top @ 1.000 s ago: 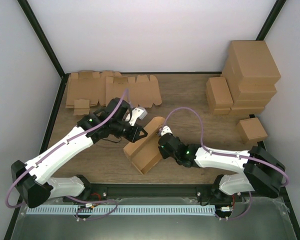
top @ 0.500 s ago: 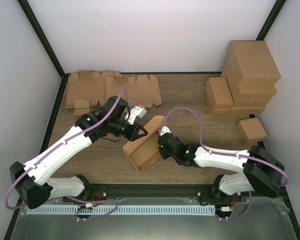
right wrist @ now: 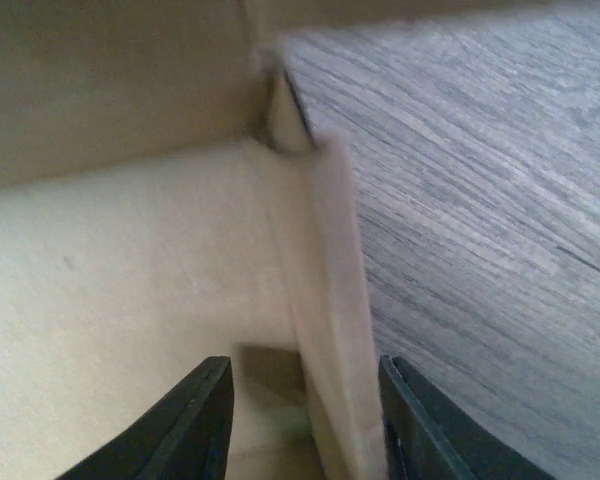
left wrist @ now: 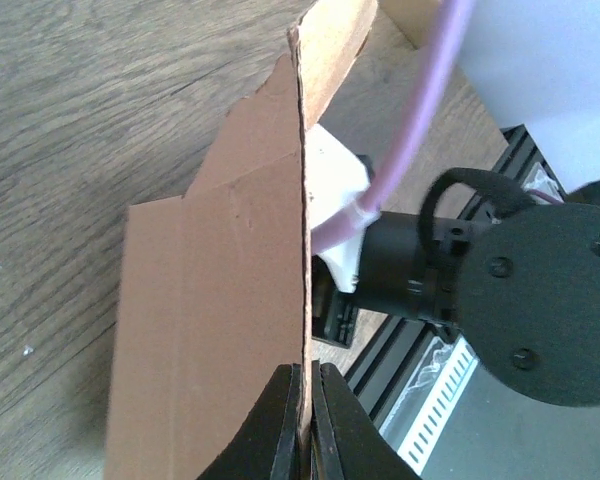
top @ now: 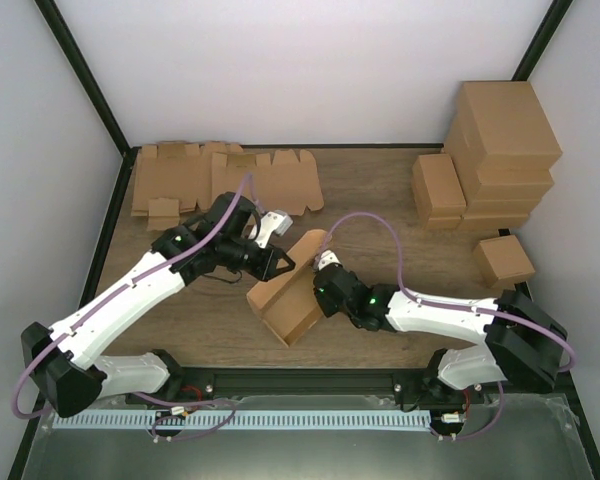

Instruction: Fold the paper box

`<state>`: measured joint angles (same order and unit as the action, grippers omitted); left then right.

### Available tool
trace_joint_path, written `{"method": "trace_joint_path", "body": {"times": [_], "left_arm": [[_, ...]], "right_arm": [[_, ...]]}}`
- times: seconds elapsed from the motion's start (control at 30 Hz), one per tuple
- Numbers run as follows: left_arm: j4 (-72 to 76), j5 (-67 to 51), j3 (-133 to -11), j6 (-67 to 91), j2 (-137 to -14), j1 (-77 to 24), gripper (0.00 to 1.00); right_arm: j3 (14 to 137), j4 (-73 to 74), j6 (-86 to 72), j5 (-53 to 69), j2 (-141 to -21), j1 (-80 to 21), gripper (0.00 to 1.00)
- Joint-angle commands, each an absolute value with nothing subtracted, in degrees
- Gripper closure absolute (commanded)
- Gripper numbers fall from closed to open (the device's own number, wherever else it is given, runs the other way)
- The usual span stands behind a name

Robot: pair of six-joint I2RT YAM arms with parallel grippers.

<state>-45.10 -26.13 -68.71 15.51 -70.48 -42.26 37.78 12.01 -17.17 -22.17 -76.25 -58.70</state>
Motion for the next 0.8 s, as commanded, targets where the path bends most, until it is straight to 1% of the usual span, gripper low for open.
{"method": "trace_joint_path", "body": {"times": [0.0,0.1,0.13,0.2,0.27,0.33,0.37,0.4,0.43,0.5,0.53,0.57,0.63,0.7,0.77], "left_arm": [[-42.0,-25.8,-66.1,17.5,-71.5,-40.1,0.96],[-39.6,-26.5,-63.5,19.2,-72.0,-37.3,0.94],[-38.6,-27.1,-62.4,19.8,-72.2,-36.4,0.93],[-36.0,-28.0,-60.3,21.3,-72.5,-34.8,0.91],[-33.3,-28.6,-58.3,23.2,-72.5,-34.2,0.89],[-30.6,-29.0,-56.3,24.9,-72.2,-33.9,0.86],[-29.3,-29.3,-55.3,25.8,-72.0,-33.8,0.84],[-27.8,-29.8,-54.2,26.8,-71.6,-33.8,0.80],[-26.4,-30.2,-53.2,27.5,-71.2,-33.7,0.72],[-24.6,-29.5,-51.7,28.5,-69.5,-33.5,0.44],[-24.0,-28.3,-51.0,29.0,-67.6,-33.3,0.33],[-23.3,-27.1,-50.3,29.7,-65.9,-32.9,0.26],[-22.5,-25.0,-49.7,30.8,-62.2,-31.5,0.23],[-23.2,-22.1,-49.9,31.2,-59.1,-29.7,0.24],[-25.4,-18.9,-50.3,31.2,-58.0,-27.1,0.29]], "right_arm": [[40.1,11.6,-18.5,-20.9,-73.6,-58.9,0.51],[40.3,12.8,-20.1,-20.2,-71.0,-58.8,0.34],[40.6,13.6,-20.8,-20.3,-70.4,-58.9,0.25],[41.3,15.5,-22.8,-20.7,-69.2,-58.5,0.13],[42.1,17.7,-25.8,-20.0,-68.2,-57.4,0.07],[42.2,19.7,-29.1,-18.0,-67.1,-55.3,0.04],[41.9,20.1,-30.4,-15.6,-66.5,-53.8,0.04],[41.3,20.4,-31.8,-12.1,-65.9,-52.1,0.04],[40.7,20.3,-32.9,-9.2,-65.1,-50.3,0.05],[39.2,20.3,-35.3,-4.6,-63.4,-47.0,0.06],[38.5,20.7,-36.7,-3.6,-62.3,-45.7,0.08],[38.0,21.3,-37.9,-3.3,-61.1,-44.6,0.11],[37.0,23.5,-40.4,-4.7,-57.6,-43.5,0.16],[36.9,27.2,-43.9,-7.2,-55.6,-42.7,0.28],[37.3,31.0,-46.6,-8.4,-55.3,-42.5,0.44]]}}
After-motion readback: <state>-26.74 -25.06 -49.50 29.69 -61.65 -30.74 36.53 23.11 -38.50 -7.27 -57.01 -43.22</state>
